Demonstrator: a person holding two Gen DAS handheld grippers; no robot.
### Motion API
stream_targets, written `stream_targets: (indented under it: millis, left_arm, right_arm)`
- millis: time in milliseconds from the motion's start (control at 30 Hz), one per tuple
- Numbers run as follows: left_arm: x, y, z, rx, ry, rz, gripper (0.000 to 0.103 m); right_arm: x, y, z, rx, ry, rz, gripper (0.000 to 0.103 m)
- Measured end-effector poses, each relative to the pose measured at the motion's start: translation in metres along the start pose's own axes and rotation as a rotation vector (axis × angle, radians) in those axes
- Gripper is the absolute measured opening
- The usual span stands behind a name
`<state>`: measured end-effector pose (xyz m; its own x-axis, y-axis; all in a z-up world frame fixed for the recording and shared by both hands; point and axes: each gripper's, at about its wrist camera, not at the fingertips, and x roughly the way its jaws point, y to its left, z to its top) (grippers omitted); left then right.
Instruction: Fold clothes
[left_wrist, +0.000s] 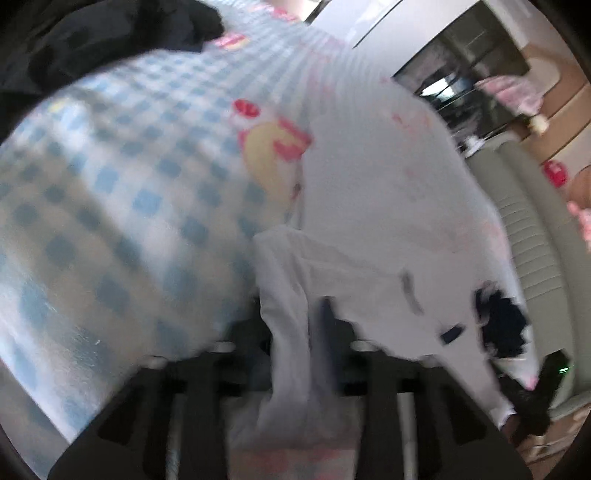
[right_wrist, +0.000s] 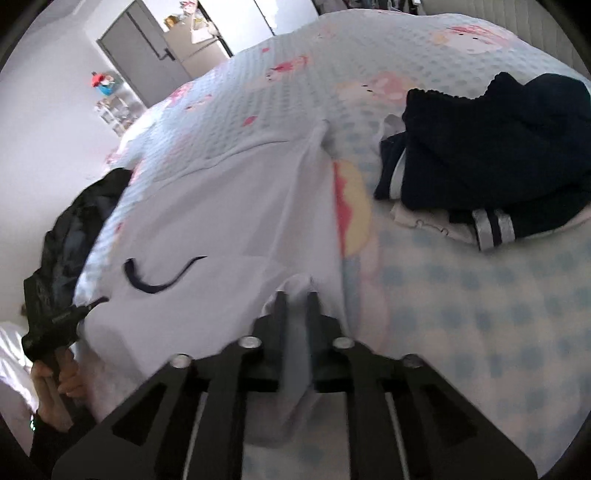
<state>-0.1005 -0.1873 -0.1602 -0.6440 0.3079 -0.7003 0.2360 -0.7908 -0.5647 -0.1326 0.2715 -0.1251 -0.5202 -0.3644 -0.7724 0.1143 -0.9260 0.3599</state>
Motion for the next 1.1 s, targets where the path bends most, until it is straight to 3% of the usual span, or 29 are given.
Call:
stream_targets:
  millis: [33,100,200,367,433,467,500,533,600,733,833,967,1033,1100]
  left_arm:
    - [-0.001,0.001,0.000,-0.006,0.001,0.001,0.071]
    - [-0.001,0.005,-0.001,-0.020,0.014,0.023,0.071]
    - [-0.007,0.003,-0.013,0.006,0.026,0.076,0.071]
    - [-0.007,0.001,-0.032,0.046,0.064,0.148,0.071]
    - [0.005,-0.003,-0.033,0.102,0.097,0.193,0.064]
    - [0.006,-0.009,-0.033,0.125,0.099,0.197,0.056]
    - [0.007,-0.015,-0.033,0.146,0.099,0.197,0.041]
    - [0.001,-0.021,-0.032,0.162,0.083,0.209,0.030]
    - [-0.012,-0.027,-0.032,0.168,0.062,0.191,0.023]
    - [-0.050,-0.031,-0.036,0.153,0.005,0.058,0.020]
    - [-0.080,-0.046,-0.046,0.249,-0.003,0.053,0.020]
    - [-0.103,-0.043,-0.059,0.227,0.048,0.030,0.020]
    - [-0.092,-0.035,-0.065,0.225,0.110,0.058,0.030]
    - [-0.095,-0.025,-0.067,0.200,0.064,0.086,0.030]
  right_arm:
    - [0.001,-0.001,0.001,-0.004,0.004,0.003,0.049]
    - [0.008,-0.003,0.005,-0.007,0.026,-0.001,0.066]
    - [0.014,-0.005,0.005,0.005,0.062,0.033,0.066]
    - [0.025,-0.009,-0.021,-0.023,0.093,-0.022,0.066]
    - [0.025,-0.011,-0.033,0.005,0.066,-0.036,0.066]
    - [0.024,-0.008,-0.038,0.011,0.048,-0.051,0.065]
    - [0.023,-0.003,-0.041,-0.003,0.047,-0.069,0.052]
    - [0.021,0.003,-0.040,-0.032,0.051,-0.088,0.023]
    - [0.012,0.015,-0.035,-0.083,0.043,-0.118,0.013]
    - [-0.029,0.018,-0.029,-0.069,-0.038,-0.099,0.009]
    - [-0.058,0.020,-0.036,-0.043,-0.067,-0.047,0.009]
    - [-0.092,0.024,-0.051,-0.043,-0.095,-0.024,0.009]
    - [-0.091,0.020,-0.063,-0.049,-0.066,-0.045,0.010]
    - [-0.069,0.012,-0.075,-0.078,0.052,-0.102,0.013]
